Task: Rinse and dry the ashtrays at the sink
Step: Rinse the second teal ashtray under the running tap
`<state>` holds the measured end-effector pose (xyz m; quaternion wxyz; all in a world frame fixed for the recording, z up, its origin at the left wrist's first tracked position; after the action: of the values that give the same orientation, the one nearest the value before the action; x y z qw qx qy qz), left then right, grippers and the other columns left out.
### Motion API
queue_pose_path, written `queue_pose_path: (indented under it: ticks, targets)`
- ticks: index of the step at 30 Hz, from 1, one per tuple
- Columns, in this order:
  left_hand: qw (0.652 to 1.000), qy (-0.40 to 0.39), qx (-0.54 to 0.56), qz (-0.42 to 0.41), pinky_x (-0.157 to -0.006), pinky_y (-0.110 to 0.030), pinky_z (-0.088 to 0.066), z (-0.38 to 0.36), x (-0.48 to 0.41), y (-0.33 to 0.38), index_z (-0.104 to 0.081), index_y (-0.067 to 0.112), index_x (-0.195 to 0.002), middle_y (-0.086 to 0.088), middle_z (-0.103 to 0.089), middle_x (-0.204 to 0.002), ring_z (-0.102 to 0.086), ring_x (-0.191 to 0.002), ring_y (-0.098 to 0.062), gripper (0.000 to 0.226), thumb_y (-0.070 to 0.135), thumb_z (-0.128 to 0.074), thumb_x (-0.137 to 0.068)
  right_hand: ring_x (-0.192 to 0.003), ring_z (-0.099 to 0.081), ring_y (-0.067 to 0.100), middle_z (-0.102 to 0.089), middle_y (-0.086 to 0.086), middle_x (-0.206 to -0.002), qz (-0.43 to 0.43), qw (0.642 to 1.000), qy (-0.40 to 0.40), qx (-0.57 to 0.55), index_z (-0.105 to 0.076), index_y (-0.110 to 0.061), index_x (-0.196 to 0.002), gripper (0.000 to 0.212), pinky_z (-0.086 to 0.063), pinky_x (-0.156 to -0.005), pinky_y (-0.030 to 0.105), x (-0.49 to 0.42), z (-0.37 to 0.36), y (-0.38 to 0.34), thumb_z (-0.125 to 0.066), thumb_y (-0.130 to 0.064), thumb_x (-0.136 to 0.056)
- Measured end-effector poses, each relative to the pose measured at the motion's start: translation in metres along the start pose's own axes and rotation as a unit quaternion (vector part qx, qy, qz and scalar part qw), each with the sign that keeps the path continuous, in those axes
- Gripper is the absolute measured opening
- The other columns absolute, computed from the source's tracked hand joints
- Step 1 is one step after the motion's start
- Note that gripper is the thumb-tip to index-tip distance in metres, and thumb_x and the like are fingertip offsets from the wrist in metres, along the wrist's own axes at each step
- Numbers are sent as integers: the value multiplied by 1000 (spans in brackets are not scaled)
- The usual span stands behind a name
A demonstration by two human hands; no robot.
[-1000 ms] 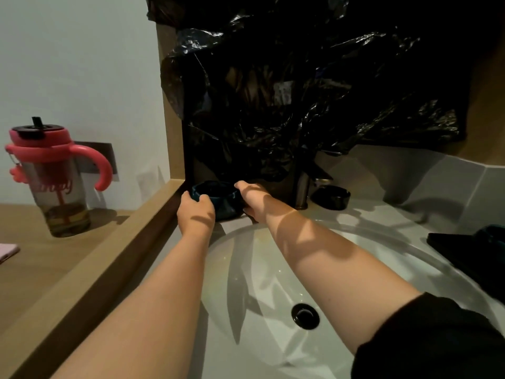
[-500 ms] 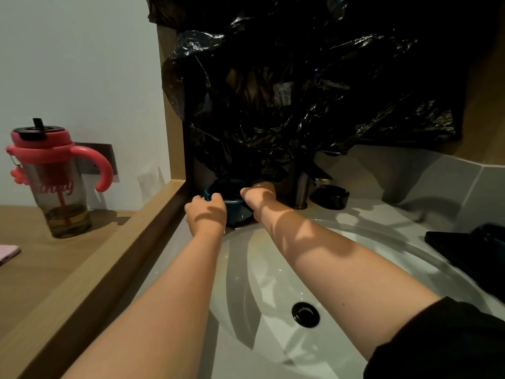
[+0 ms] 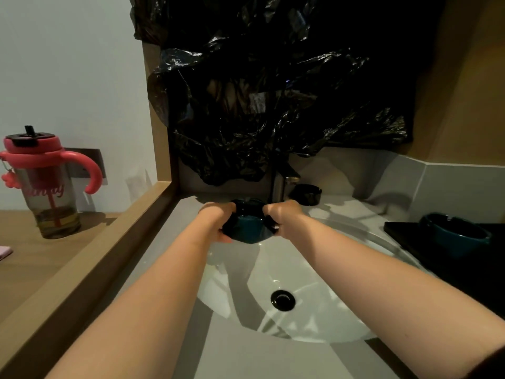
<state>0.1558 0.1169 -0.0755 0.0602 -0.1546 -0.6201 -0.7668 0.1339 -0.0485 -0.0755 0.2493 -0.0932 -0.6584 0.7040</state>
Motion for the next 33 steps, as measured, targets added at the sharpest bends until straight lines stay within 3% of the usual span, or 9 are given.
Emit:
queue_pose_path:
  ticks: [3, 6, 10, 13, 16, 18, 21, 26, 33]
  targets:
    - [987, -117, 93, 56, -80, -42, -54, -26, 14, -20, -50, 7, -112, -21, -59, -114, -61, -105, -36, 23, 20, -57, -93, -87, -61, 31, -61, 20, -101, -18, 999, 11, 26, -55, 0, -103, 21, -54, -77, 43, 6, 33, 9, -61, 1, -82]
    - [968, -179, 151, 88, -74, -44, -56, -49, 18, -30, -50, 7, -116, -28, -58, -121, -64, -104, -39, 30, 20, -60, -91, -82, -58, 26, -60, 16, -96, -37, 999, -1, 4, -57, -1, -102, 16, -52, -78, 40, 9, 57, 15, -58, 0, -86]
    - [966, -173, 193, 23, -60, -40, -54, -76, 21, -20, -54, 14, -102, -16, -58, -117, -61, -102, -29, 11, 20, -56, -93, -80, -53, 22, -57, 11, -91, -33, 995, -27, -94, -55, -10, -84, 7, -48, -74, 35, 1, 78, 11, -52, -4, -87]
    - [963, -122, 242, -13, -52, -40, -55, -87, 18, -17, -57, 12, -108, -13, -58, -112, -60, -92, -25, 16, 19, -58, -93, -67, -45, 18, -46, 5, -80, 1, 983, 31, -179, -52, -16, -82, 5, -44, -58, 26, -15, 96, -4, -50, -13, -85]
    - [959, -86, 269, -36, -56, -42, -58, -90, 8, -24, -55, 9, -112, -13, -59, -105, -60, -96, -31, 22, 15, -61, -91, -89, -53, 17, -55, 11, -117, 117, 980, 99, -126, -49, -20, -131, 40, -43, -70, 25, -27, 104, -39, -54, -16, -91]
    - [966, -81, 242, -45, -67, -45, -58, -87, 2, -28, -58, 14, -101, -8, -60, -96, -61, -93, -29, 10, 16, -61, -92, -106, -54, 19, -46, 13, -138, 180, 977, 95, -68, -37, -24, -142, 53, -42, -86, 27, -31, 95, -65, -56, -20, -93]
    - [970, -88, 222, -47, -77, -49, -58, -86, -2, -30, -61, 18, -96, -6, -61, -93, -62, -88, -28, 5, 17, -62, -91, -129, -45, 22, -45, 10, -143, 247, 964, 95, 39, -41, -20, -142, 49, -35, -95, 22, -43, 86, -92, -55, -22, -94]
    - [970, -107, 210, -57, -76, -44, -58, -92, -3, -30, -59, 19, -94, -4, -61, -90, -63, -87, -26, 4, 20, -62, -91, -106, -62, 17, -68, 5, -113, 301, 932, 166, 113, -67, -12, -117, 30, -42, -82, 17, -53, 90, -108, -60, -26, -91]
    - [966, -123, 219, -59, -72, -42, -59, -90, -6, -29, -60, 15, -109, -6, -62, -94, -64, -91, -29, 19, 21, -62, -91, -100, -63, 20, -70, 7, -107, 335, 913, 184, 144, -69, -10, -112, 26, -43, -80, 21, -51, 90, -116, -58, -24, -93]
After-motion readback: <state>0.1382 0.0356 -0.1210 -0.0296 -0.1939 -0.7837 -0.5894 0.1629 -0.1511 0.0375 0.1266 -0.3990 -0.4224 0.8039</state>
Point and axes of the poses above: each hand's wrist, its own x-axis away from the middle knuckle, its own z-axis out of the back of the hand, y = z × x, the point moved 7 cm from there along -x, towards the middle knuckle
